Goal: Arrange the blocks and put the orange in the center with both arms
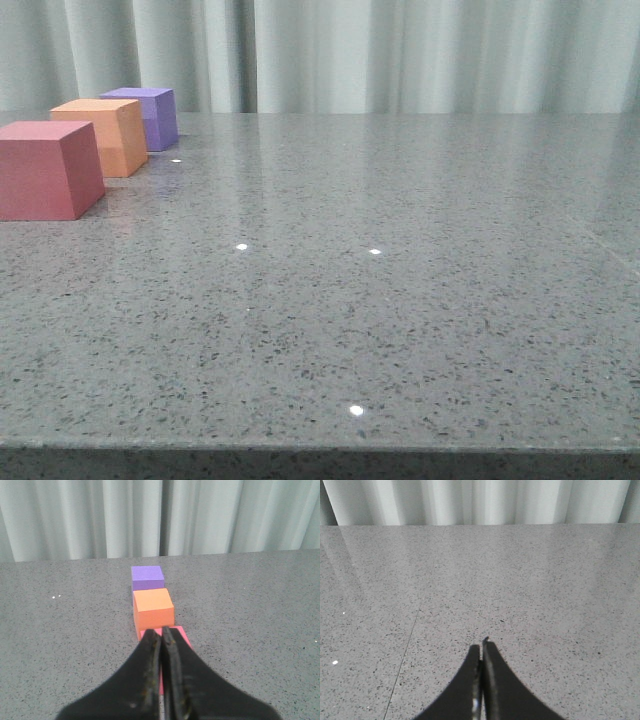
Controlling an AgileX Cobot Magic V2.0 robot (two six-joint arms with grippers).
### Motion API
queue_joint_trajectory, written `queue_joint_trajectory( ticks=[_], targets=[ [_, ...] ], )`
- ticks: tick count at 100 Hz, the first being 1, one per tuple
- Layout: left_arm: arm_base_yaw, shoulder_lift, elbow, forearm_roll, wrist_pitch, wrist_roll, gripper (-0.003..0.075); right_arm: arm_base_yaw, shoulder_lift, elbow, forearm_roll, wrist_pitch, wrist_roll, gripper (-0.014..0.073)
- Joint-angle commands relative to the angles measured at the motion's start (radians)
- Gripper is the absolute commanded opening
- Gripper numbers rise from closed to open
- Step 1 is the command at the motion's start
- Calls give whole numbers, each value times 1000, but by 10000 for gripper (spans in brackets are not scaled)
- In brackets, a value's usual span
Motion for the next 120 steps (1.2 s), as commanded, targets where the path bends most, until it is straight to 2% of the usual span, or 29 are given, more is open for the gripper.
queue_joint_trajectory(
  ticks=[1,36,55,70,75,86,107,120],
  targets=[
    [3,5,-26,-18,-75,-1,-20,-7,0,-28,-3,-84,-6,-69],
    [-10,6,-26,-18,-77,-1,-20,-7,0,-28,-3,-84,-6,-69],
    [-13,6,-26,-16,-134,-1,-20,-7,0,-28,-3,-84,-6,-69],
    [-13,-1,2,68,-234,-1,-20,-7,0,-28,-3,-84,-6,-69],
    [-13,-9,31,117,-284,-42,-20,-7,0,-28,-3,-84,-6,-69],
    [-13,-50,114,261,-360,-226,-20,-7,0,-28,-3,-84,-6,-69],
    [15,-134,246,310,-404,-263,-20,-7,0,-28,-3,-84,-6,-69],
    [50,-207,322,421,-404,-405,-20,-7,0,-28,-3,-84,-6,-69]
  ],
)
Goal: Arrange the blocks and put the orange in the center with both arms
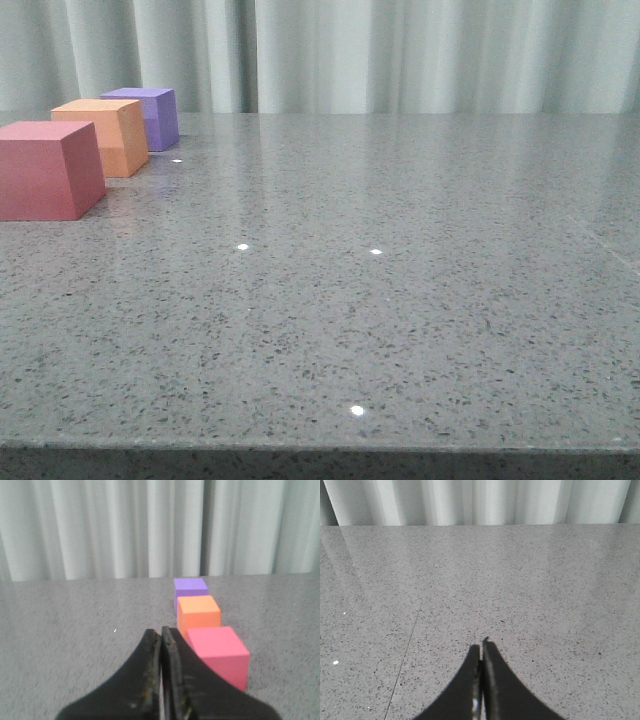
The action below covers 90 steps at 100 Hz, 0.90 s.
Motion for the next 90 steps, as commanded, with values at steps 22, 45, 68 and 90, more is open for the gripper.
queue_joint_trajectory(
  ticks=[22,45,68,90],
  targets=[
    [40,-151,132,61,-93,-93,-20,-7,0,-28,-3,-84,-6,-69],
    [40,-290,235,69,-95,-93,-20,-7,0,-28,-3,-84,-6,-69],
    [45,-365,296,74,-89,-93,-20,-7,-1,-28,-3,-84,-6,-69],
    [64,-365,296,86,-100,-93,-20,-7,-1,-28,-3,-84,-6,-69]
  ],
)
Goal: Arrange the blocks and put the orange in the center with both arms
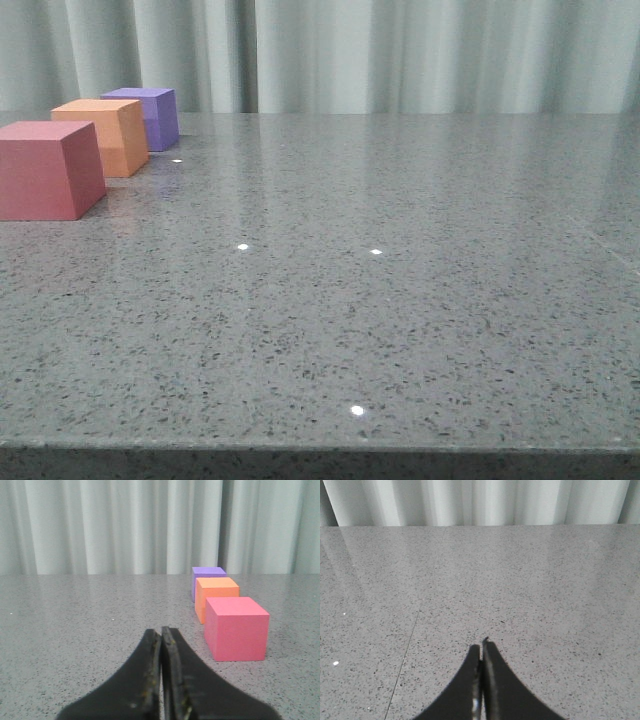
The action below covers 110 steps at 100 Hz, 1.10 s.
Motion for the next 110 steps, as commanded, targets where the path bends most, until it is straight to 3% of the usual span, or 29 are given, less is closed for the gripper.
queue_joint_trajectory(
  ticks=[1,88,110],
  targets=[
    [4,-35,41,4,-85,-10,-20,-7,-1,-28,-3,-82,-6,-69],
    [4,-35,41,4,-85,-10,-20,-7,-2,-28,-4,-78,-6,-69],
    [4,-35,41,4,-85,-10,-20,-7,-123,32,-11,-108,-6,-69]
  ],
)
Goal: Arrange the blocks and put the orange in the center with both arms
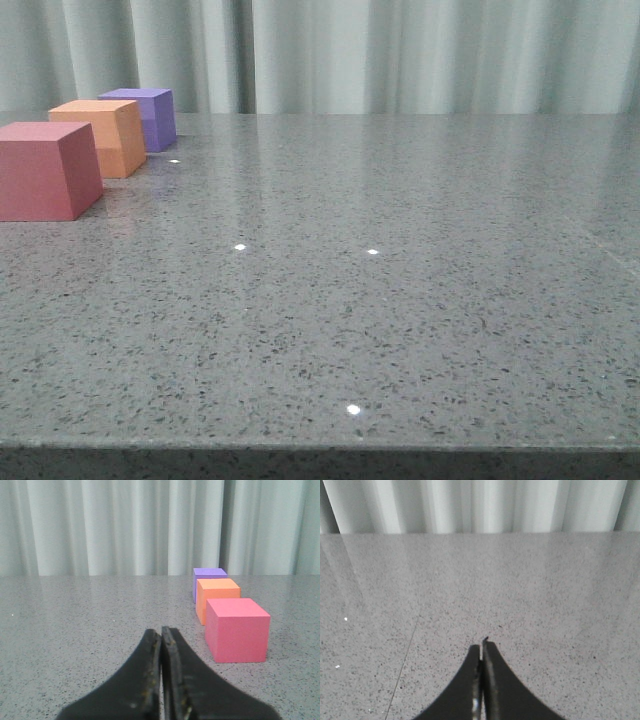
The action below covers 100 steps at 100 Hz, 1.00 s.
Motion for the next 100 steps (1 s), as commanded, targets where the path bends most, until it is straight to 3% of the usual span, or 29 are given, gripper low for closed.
queue_joint_trajectory(
  ticks=[1,40,76,100],
  targets=[
    [1,-35,41,2,-81,-10,-20,-7,-62,10,-11,-100,-6,-69],
    [1,-35,41,2,-81,-10,-20,-7,-444,244,35,-111,-6,-69],
    [1,-35,41,2,-81,-10,-20,-6,-438,357,39,-219,-4,-69],
    [1,-35,41,2,-81,-10,-20,-6,-438,356,39,-217,-4,-69]
  ],
)
